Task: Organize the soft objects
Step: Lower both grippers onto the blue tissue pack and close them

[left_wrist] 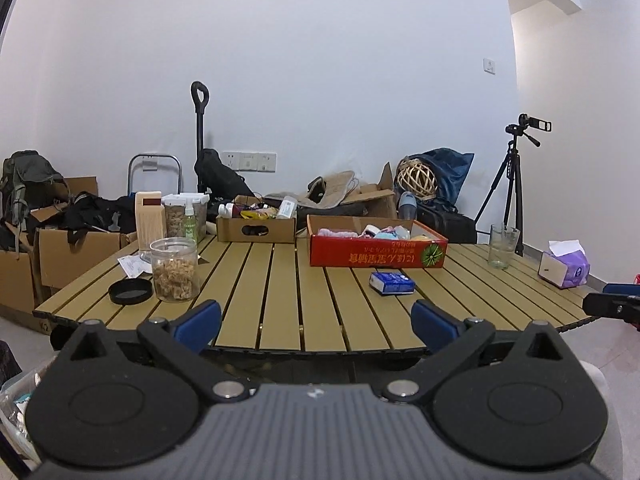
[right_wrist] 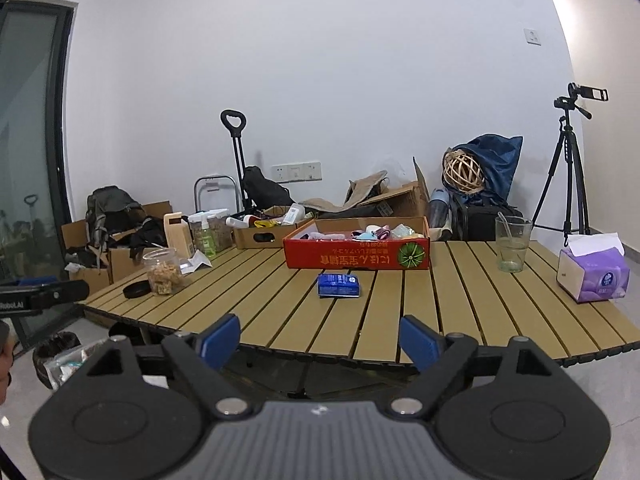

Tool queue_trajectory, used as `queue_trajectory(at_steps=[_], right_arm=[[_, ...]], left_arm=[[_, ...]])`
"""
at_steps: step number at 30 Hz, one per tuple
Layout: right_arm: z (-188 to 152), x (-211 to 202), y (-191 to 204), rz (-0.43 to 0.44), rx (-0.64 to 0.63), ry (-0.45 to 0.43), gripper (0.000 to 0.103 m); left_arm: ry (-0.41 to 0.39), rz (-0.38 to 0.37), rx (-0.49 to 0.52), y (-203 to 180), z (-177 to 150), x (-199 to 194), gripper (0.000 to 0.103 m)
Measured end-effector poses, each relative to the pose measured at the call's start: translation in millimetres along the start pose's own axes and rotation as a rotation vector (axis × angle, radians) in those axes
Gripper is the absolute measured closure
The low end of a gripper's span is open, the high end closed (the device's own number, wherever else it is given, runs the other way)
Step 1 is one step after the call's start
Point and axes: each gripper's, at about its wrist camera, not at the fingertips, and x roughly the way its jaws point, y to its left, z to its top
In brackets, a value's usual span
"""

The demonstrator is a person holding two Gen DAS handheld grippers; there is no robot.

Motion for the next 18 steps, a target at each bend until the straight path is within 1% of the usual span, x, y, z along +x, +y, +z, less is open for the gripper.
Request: queue_trajectory(at_steps=[5, 9, 13, 15, 18], right_arm=[[-2.1, 9.9, 2.5, -0.004, 0.0, 0.007, 0.016], [-6.2, 25.5, 2.5, -0.015, 0.0, 0.03, 0.016], [-10.4, 55.5, -1.3, -0.03, -0.008, 0.056, 0.016], [-11.0, 74.1, -5.3, -0.04, -0.011, 0.073, 0.016], [-9.5, 106.6, -15.2, -0.049, 0.009, 0.089, 0.016]], left_arm=[[0.018, -0.008, -0.01, -0.2, -4.5, 7.8, 0.0], [0.039, -0.006, -0.022, 3.0, -10.6, 22.1, 0.0], [0.069, -0.004, -0.026, 3.0, -17.8, 51.1, 0.0], [0.095, -0.006, -0.028, 2.1, -21.4, 71.8, 0.0], [0.13, -0.027, -0.033, -2.0, -22.7, 105.1, 0.0]])
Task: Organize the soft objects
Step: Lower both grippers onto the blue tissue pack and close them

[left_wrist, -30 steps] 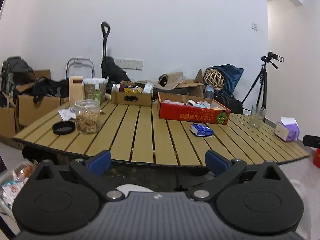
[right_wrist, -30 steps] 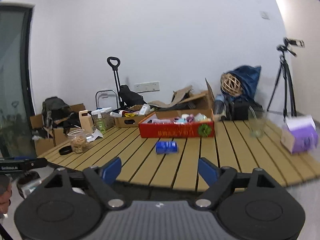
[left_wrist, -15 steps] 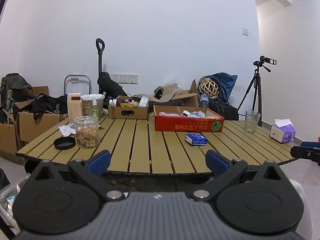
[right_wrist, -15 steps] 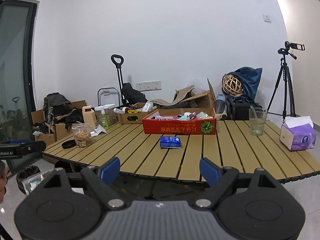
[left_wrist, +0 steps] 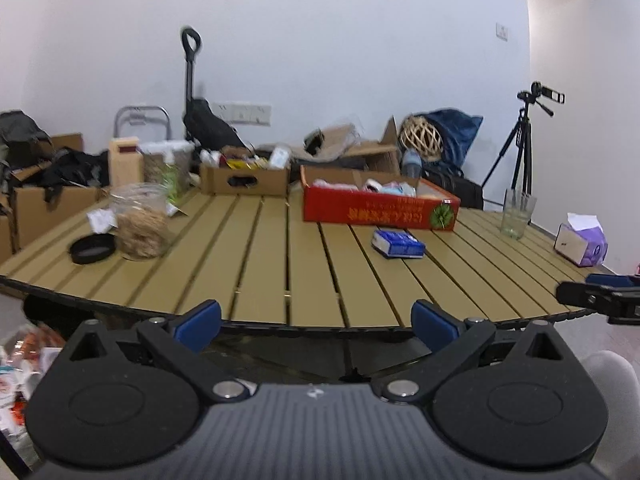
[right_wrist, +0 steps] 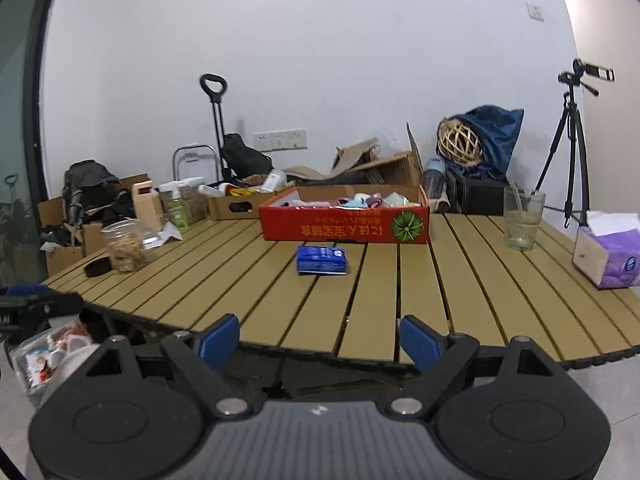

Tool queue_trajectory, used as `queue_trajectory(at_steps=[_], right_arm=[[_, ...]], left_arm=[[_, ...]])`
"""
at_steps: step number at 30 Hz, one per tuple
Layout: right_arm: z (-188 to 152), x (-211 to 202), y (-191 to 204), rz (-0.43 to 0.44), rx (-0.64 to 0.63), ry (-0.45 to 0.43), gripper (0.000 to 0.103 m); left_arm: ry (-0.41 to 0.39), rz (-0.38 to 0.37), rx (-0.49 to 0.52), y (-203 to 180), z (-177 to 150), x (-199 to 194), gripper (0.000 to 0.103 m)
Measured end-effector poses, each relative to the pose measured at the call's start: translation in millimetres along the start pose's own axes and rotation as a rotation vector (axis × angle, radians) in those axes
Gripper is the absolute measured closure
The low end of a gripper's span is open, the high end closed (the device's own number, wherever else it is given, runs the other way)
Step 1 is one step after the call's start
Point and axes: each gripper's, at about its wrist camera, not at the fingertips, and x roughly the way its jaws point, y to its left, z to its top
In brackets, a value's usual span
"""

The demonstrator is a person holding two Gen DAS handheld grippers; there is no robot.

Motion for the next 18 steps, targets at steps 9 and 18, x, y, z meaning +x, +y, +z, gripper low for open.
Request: queue_trajectory(at_steps=[9, 18], right_arm=[[12.0, 108.8, -27.9, 0.028, 0.143, 0.076, 0.018], [59.2, 220.3, -50.7, 0.108, 0.179, 0.103, 0.031]], left_arm=[[0.087, -0.06, 0.005, -22.7, 23.2, 113.5, 0.0], [0.129, -0.136, 0.009, -44.3, 63.7, 225.0, 0.02]])
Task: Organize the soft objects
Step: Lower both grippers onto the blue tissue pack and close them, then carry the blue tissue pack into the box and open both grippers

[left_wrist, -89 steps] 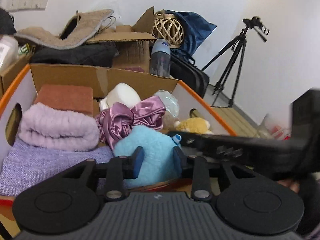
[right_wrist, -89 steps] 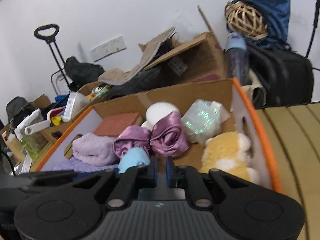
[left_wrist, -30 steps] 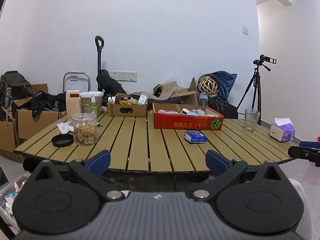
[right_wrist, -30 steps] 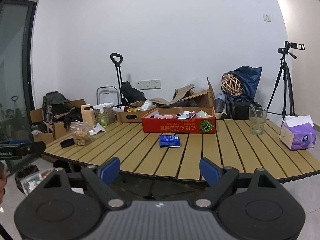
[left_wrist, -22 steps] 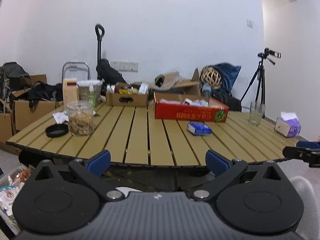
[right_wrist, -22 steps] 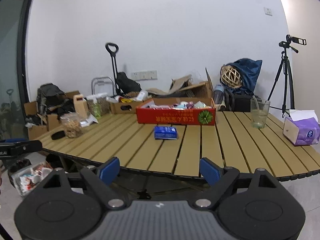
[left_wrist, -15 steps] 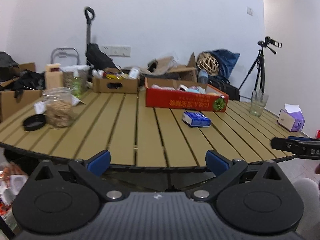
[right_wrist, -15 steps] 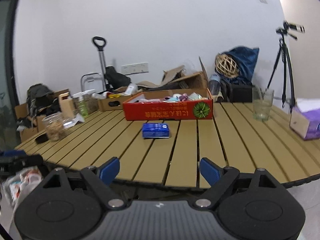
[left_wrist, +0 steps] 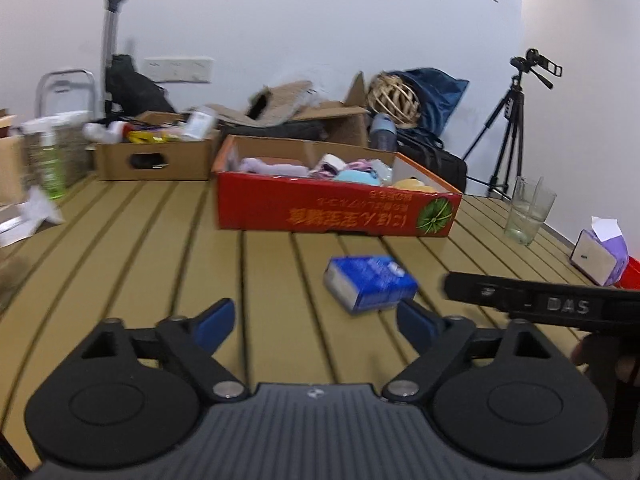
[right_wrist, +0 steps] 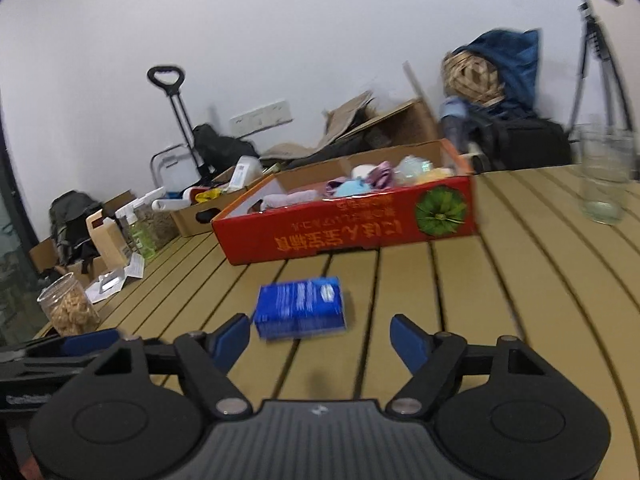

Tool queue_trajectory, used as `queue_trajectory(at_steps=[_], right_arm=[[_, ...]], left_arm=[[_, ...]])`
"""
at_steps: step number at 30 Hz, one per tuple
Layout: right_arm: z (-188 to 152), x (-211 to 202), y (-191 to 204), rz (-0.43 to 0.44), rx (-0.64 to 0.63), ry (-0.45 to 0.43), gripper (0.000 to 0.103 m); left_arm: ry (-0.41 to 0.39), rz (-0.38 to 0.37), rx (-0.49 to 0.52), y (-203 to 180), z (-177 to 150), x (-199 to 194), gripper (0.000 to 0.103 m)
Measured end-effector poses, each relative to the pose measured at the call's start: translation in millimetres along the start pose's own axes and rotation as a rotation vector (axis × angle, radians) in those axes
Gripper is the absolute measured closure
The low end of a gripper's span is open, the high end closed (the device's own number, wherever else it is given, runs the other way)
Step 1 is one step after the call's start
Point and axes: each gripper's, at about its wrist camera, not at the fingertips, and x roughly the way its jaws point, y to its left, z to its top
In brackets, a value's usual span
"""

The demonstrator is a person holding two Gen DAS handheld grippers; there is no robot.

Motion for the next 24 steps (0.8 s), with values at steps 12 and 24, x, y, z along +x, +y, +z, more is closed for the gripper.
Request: queue_trajectory(at_steps=[12, 24], right_arm=[[36.8, 100.1, -38.9, 0.15, 0.125, 0.192, 0.064], [32.5, 52.1, -19.5, 0.109, 0.082, 0.083, 0.082]], left_arm=[[0.206, -0.203, -0.123, 6.4, 25.3, 99.9, 0.071], [0.103, -0.173, -0.141, -10.1, 25.8, 54.5, 0.079]])
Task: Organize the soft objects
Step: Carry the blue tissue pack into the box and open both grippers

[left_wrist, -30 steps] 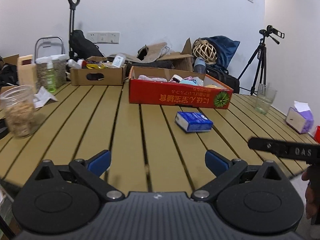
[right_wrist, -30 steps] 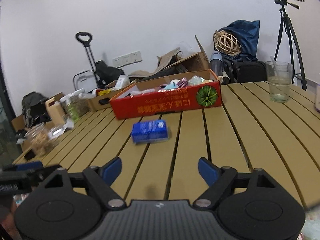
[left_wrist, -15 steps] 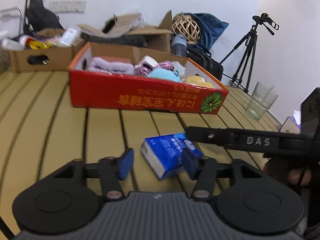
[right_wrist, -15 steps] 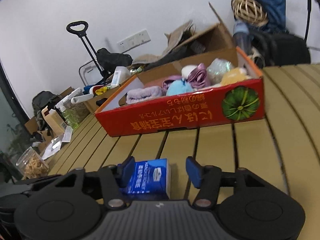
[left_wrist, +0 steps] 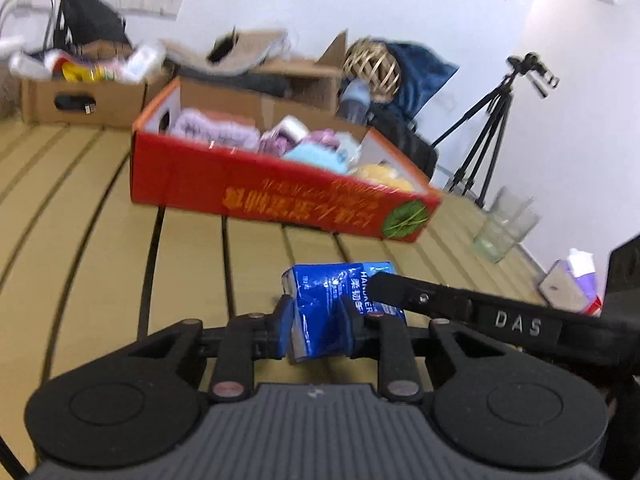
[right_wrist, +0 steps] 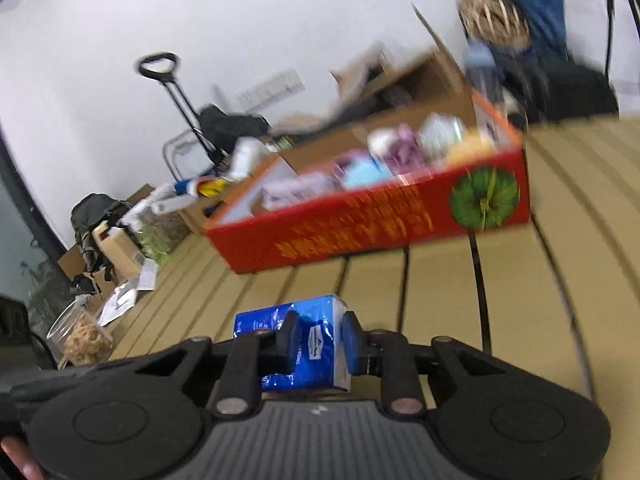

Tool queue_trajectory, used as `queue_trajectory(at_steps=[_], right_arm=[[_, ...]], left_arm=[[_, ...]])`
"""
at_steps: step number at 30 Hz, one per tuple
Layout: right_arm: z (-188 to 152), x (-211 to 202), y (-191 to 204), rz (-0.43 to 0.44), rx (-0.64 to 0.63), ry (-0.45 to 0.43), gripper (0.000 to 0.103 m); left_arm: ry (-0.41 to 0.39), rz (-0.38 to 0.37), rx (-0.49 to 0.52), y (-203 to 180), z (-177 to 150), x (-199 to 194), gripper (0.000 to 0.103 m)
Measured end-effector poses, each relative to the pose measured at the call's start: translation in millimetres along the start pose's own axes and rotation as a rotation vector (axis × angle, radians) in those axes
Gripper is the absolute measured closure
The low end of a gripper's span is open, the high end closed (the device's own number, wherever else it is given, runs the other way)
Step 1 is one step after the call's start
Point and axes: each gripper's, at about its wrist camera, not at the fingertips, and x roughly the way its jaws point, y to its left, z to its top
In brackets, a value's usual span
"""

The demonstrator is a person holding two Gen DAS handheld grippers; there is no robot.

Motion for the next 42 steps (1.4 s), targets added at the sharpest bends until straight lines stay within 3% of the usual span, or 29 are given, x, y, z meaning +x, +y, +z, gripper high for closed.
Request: queue_trajectory(at_steps=[4, 12, 17, 21, 25, 31, 37, 42], right_arm=[[-24.6, -63.4, 27.3, -0.033, -0.033, -0.105, 0.081], [-49.9, -176.4, 46.1, -0.016, -0.005, -0.225, 0.082], [-51.6, -215.1, 53.0, -0.032, -0.019, -0.29, 0.082], [-33.9, -221.8, 50.6, -0.052, -0.043, -0.325, 0.082], [9.2, -206.0, 42.3, -0.075, -0.098, -0.346, 0.082], [107.4, -137.5, 5.0, -0.088, -0.082, -0.313, 0.082], [179.0, -20.4, -35.2, -0.137, -0.06, -0.164, 0.082], [187.0, 83.8, -68.9, -0.198, -0.038, -0.02, 0.082]], left_arm=[[-0.034, -0.03, 0.003, -24.5, -20.3, -46.4, 0.079], [-0.125, -0.093, 0.061, -82.1, -46.2, -126.0, 0.079], [-0.181, -0.108, 0.086, -107.4, -47.0, -142.2, 0.078], [-0.193, -0.132, 0.09, -116.6, -24.7, -131.6, 0.078], [-0.191, -0.172, 0.078, -116.7, 22.1, -101.5, 0.078], [-0.13, -0.2, 0.019, -93.2, 108.5, -9.1, 0.078], [-0.014, -0.163, -0.084, -42.2, 155.2, 97.8, 0.079], [0.138, -0.075, -0.105, 1.6, 167.8, 185.7, 0.079]])
